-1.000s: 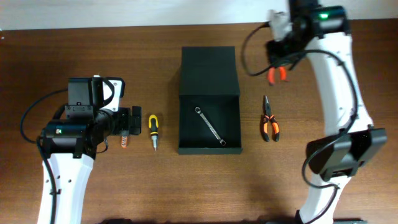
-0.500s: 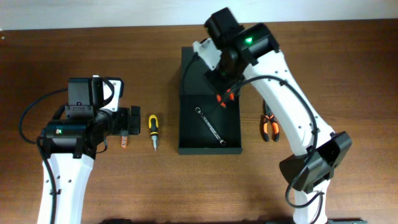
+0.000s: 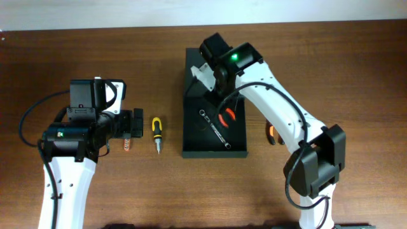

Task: Pack container
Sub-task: 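Lower the red cutters into the box beside the wrench and release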

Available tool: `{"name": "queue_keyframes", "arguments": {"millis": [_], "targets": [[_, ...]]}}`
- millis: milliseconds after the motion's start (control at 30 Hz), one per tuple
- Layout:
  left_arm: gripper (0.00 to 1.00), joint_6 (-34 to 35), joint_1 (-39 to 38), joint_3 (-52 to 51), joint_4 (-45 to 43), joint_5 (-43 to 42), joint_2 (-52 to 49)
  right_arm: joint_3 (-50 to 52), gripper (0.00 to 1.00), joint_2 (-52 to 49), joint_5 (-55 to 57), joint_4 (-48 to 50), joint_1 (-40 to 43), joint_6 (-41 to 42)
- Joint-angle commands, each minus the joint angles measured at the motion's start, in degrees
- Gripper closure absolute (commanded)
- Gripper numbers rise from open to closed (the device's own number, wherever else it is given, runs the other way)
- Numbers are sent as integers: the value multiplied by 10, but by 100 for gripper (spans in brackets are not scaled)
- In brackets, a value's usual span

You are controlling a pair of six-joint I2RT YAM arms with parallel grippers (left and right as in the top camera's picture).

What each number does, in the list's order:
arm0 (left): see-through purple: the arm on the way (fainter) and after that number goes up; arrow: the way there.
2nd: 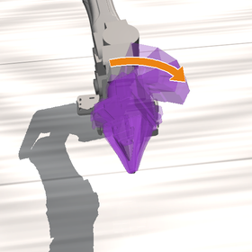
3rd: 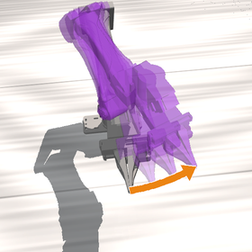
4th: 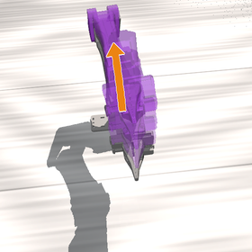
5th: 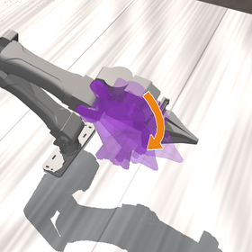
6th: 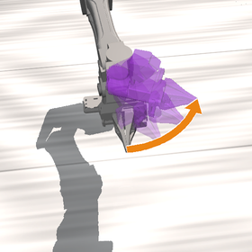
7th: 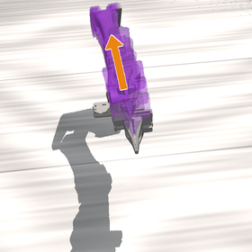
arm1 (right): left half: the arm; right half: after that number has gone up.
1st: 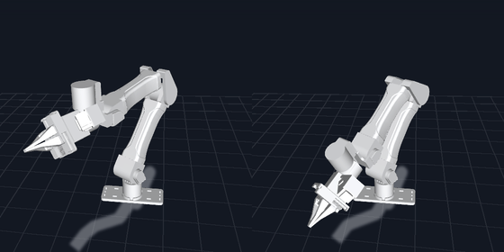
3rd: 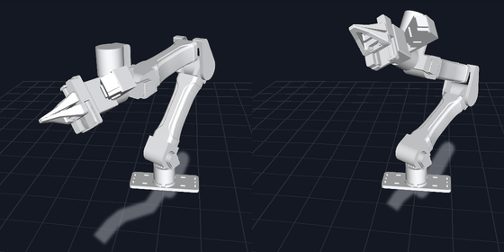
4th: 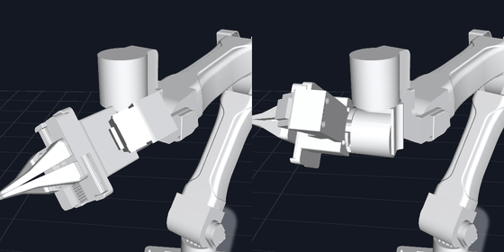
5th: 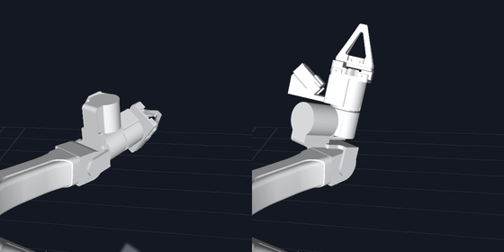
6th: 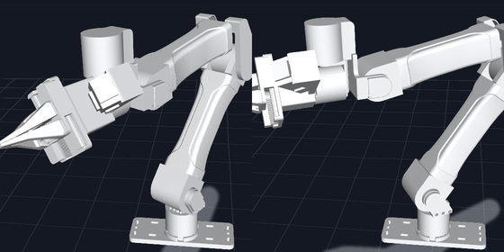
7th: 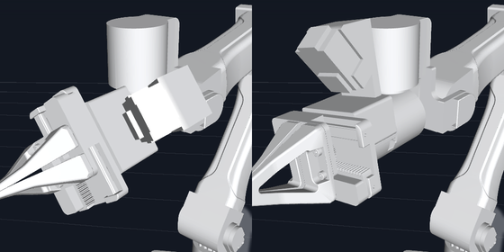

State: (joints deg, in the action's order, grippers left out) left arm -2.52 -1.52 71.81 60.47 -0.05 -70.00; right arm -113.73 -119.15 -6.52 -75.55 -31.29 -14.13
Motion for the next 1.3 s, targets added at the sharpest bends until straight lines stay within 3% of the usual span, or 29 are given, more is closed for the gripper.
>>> {"name": "queue_keyframes", "arguments": {"millis": [0, 633, 733, 1267], "targets": [[1, 3, 1, 10, 1, 16, -1, 33, 95, 4, -34, 14, -2, -4], [1, 3, 1, 10, 3, 16, -1, 149, 94, 2, -66, 97, -2, -4], [1, 3, 1, 10, 3, 16, -1, 167, 87, 1, -66, 115, -2, -4], [1, 3, 1, 10, 13, 16, -1, 213, 86, -3, -66, 153, -2, -4]]}}
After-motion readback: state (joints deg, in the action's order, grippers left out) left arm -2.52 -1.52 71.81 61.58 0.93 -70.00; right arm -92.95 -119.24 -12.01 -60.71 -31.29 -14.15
